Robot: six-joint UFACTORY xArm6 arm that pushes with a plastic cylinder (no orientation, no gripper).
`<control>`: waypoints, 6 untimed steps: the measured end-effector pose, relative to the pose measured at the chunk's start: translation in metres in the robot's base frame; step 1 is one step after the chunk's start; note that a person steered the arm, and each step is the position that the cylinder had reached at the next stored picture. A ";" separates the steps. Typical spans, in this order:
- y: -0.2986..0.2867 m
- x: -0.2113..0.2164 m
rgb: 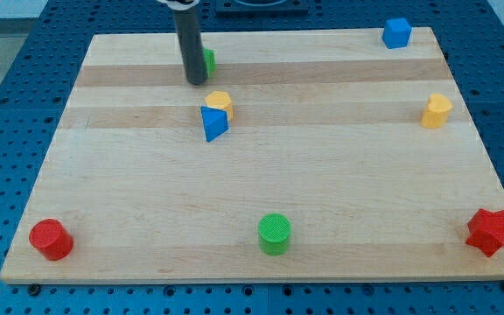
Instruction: Push the green star to the top center
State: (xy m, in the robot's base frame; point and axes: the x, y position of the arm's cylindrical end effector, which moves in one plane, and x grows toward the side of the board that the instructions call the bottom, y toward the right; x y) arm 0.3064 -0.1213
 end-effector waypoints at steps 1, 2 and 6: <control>-0.028 -0.010; -0.014 -0.021; 0.092 -0.045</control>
State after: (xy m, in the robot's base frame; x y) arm 0.2610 -0.0290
